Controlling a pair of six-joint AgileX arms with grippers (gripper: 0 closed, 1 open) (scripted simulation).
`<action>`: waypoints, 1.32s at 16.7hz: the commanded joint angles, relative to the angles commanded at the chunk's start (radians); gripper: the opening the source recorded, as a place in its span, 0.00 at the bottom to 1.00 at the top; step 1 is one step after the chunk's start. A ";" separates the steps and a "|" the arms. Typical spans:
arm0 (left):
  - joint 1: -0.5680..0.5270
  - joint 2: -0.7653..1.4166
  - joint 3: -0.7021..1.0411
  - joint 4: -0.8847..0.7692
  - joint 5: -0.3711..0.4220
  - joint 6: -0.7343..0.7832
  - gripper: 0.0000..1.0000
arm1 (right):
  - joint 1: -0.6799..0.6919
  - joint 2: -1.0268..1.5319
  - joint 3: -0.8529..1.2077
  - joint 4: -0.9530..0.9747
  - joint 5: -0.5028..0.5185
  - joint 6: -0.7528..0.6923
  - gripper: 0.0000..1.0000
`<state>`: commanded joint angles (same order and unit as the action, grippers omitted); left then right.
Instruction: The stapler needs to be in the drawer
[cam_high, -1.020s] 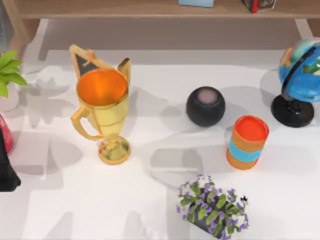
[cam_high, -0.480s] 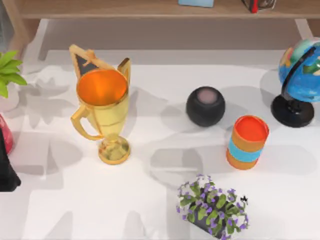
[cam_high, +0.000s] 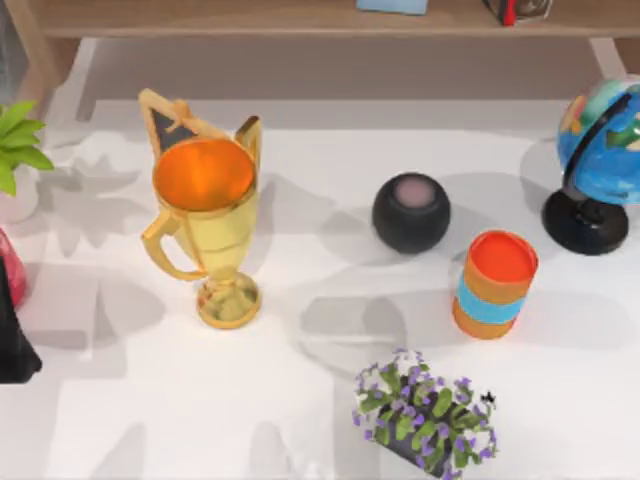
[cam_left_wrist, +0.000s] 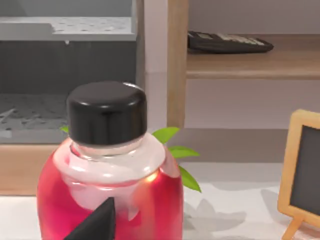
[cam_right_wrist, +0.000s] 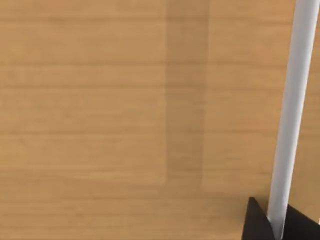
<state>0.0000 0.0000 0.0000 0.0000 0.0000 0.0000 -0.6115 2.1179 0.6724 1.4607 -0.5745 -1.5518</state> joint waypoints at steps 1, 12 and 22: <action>0.000 0.000 0.000 0.000 0.000 0.000 1.00 | 0.015 0.008 0.028 -0.018 0.015 0.000 0.00; 0.000 0.000 0.000 0.000 0.000 0.000 1.00 | 0.068 0.075 0.170 -0.107 0.076 0.001 0.00; 0.000 0.000 0.000 0.000 0.000 0.000 1.00 | 0.116 0.139 0.317 -0.200 0.125 0.001 0.00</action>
<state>0.0000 0.0000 0.0000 0.0000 0.0000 0.0000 -0.4954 2.2572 0.9894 1.2605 -0.4497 -1.5510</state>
